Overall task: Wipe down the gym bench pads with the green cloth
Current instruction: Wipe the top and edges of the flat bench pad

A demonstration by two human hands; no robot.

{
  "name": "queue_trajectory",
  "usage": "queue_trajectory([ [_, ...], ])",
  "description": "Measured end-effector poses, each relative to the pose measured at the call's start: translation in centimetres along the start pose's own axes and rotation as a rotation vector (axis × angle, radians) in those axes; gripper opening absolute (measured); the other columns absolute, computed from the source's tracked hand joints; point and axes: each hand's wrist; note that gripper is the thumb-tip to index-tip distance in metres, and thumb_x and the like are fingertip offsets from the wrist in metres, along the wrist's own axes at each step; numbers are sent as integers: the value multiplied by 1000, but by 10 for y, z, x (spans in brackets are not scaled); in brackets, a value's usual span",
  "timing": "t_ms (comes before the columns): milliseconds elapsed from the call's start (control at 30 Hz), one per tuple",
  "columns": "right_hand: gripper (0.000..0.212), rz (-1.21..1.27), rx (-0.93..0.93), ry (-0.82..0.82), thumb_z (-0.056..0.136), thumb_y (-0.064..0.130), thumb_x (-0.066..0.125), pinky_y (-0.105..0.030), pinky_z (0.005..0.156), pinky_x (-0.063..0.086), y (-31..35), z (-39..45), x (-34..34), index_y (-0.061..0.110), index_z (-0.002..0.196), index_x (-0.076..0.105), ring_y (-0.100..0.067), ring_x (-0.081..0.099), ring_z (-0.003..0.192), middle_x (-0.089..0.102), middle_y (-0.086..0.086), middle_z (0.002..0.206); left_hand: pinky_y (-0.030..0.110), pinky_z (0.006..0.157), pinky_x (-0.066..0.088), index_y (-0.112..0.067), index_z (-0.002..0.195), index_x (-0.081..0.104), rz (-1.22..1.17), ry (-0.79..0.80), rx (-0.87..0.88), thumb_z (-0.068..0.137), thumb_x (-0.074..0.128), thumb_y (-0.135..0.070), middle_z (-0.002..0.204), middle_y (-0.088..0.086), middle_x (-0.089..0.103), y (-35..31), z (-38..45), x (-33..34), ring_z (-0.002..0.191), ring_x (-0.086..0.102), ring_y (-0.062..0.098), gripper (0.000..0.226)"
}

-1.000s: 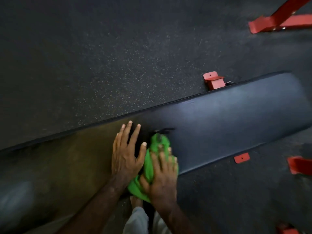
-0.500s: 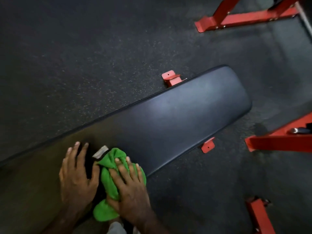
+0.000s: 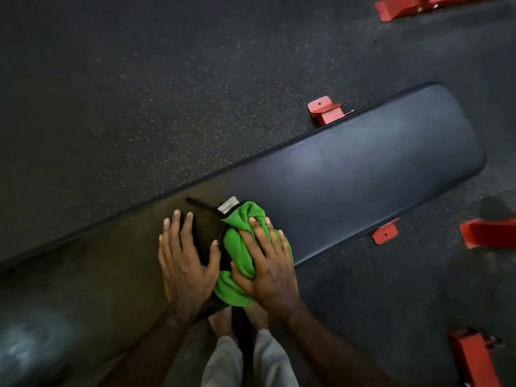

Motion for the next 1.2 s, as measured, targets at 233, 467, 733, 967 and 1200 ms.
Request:
queue_trajectory([
  [233, 79, 8, 37, 63, 89, 65, 54, -55, 126, 21, 34, -2, 3, 25, 157, 40, -30, 15, 159, 24, -3, 171, 51, 126, 20, -14, 157, 38, -51, 12, 11, 94, 48, -41, 168, 6, 26, 3, 1, -1, 158, 17, 27, 69],
  [467, 78, 81, 293, -106, 85, 55, 61, -56, 124, 24, 31, -3, 2, 21, 154, 45, -32, 22, 157, 31, -4, 168, 47, 124, 26, -15, 154, 43, -105, 1, -25, 94, 54, -41, 167, 4, 29, 31, -8, -26, 156, 24, 26, 67],
  [733, 82, 17, -292, 169, 79, 58, 63, -56, 122, 27, 85, -3, 34, 27, 153, 46, -31, 20, 158, 21, 2, 171, 49, 122, 29, -14, 157, 38, -36, -223, -357, 99, 51, -43, 165, 9, 33, 123, -36, -61, 154, 28, 28, 66],
  [967, 77, 60, -116, 109, 87, 55, 54, -59, 124, 21, 133, 11, 48, 18, 153, 46, -36, 20, 157, 29, -8, 169, 53, 120, 29, -7, 154, 40, -44, -470, -905, 102, 52, -42, 161, 20, 36, 228, -68, -98, 148, 33, 40, 63],
  [1200, 76, 29, -374, 159, 83, 58, 57, -59, 124, 23, 169, 35, 69, 20, 149, 53, -34, 27, 155, 34, -5, 166, 53, 118, 29, -14, 157, 35, 22, -473, -954, 103, 48, -50, 163, 14, 35, 263, -82, -105, 150, 32, 35, 67],
])
Point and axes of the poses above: each hand's wrist, its own z-axis towards the middle knuckle, its own x-axis out of the palm, y = z × x
